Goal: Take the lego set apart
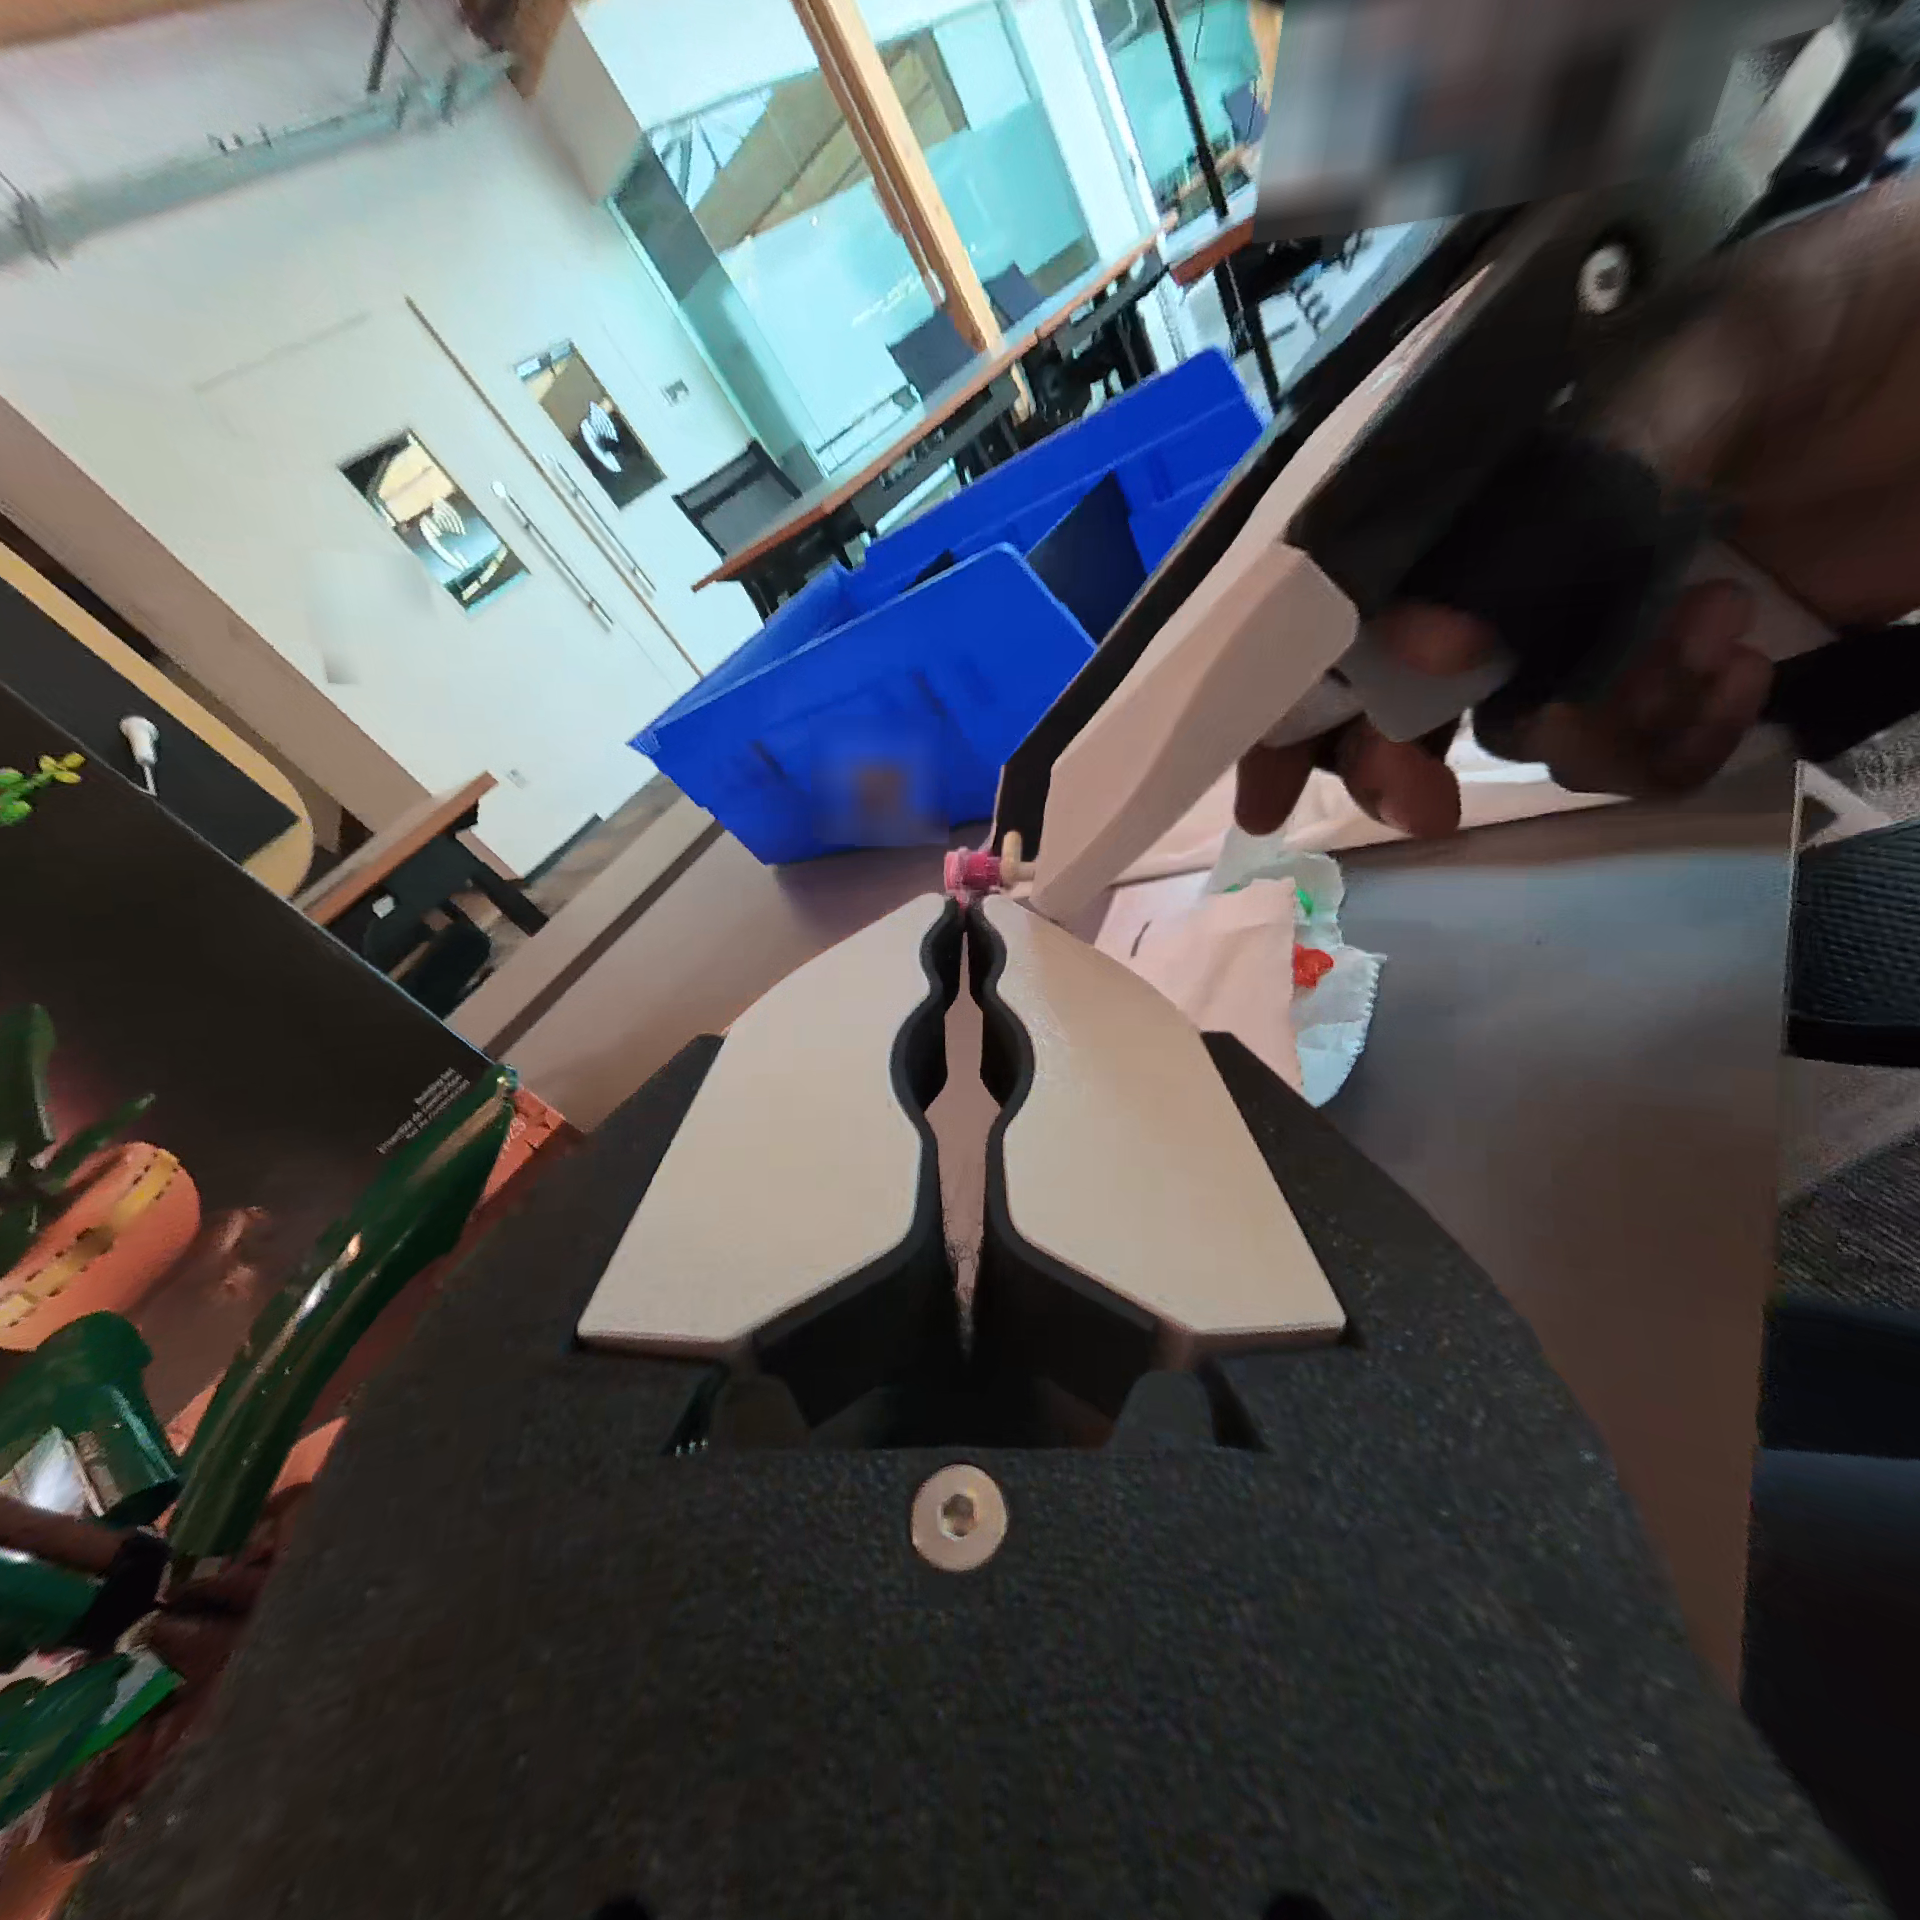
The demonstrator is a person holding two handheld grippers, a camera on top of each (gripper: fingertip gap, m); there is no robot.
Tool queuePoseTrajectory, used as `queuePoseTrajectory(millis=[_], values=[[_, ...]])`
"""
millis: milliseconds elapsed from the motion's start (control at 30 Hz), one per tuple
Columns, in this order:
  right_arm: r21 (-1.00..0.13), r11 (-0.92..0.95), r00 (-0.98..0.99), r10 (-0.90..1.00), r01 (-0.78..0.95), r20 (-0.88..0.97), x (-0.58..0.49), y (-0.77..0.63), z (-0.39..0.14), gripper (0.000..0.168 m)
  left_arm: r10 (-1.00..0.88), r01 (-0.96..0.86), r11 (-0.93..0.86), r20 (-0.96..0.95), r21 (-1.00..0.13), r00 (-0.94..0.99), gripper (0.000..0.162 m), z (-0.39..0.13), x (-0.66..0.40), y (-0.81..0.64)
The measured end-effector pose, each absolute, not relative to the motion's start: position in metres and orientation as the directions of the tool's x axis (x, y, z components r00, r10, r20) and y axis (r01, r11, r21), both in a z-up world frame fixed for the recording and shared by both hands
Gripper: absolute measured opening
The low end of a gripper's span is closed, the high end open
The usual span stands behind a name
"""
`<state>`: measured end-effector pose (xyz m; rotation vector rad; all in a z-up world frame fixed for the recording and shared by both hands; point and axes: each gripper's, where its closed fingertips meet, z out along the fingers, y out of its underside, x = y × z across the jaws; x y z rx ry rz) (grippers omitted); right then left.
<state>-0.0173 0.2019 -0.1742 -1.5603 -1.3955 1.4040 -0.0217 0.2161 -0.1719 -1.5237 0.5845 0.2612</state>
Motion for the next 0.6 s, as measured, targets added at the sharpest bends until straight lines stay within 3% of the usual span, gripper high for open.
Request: queuePoseTrajectory(millis=[67, 200, 333, 467, 600], values=[[-0.915, -0.278, -0.166, 0.928, 0.291, -0.334, -0.016, 0.199, -0.17, 0.011, -0.206, -0.515, 0.086, -0.521, -0.853, 0.828, 0.0, -0.168, -0.019, 0.213], [-0.935, -0.203, -0.19, 0.945, 0.291, -0.265, -0.016, 0.199, -0.169, 0.008, -0.208, -0.544, 0.068, -0.545, -0.836, 0.812, 0.0, -0.169, -0.018, 0.211], [-0.956, 0.079, -0.122, 0.991, 0.282, 0.046, -0.018, 0.204, -0.17, 0.006, -0.218, -0.529, -0.027, -0.512, -0.848, 0.831, 0.001, -0.173, -0.022, 0.214], [-0.858, 0.414, -0.033, 0.904, 0.305, 0.425, -0.016, 0.209, -0.167, 0.002, -0.236, -0.418, -0.128, -0.382, -0.899, 0.893, 0.0, -0.177, -0.027, 0.213], [-0.835, 0.453, -0.065, 0.887, 0.312, 0.457, -0.018, 0.199, -0.17, 0.002, -0.241, -0.356, -0.148, -0.316, -0.922, 0.918, 0.0, -0.174, -0.028, 0.211]])
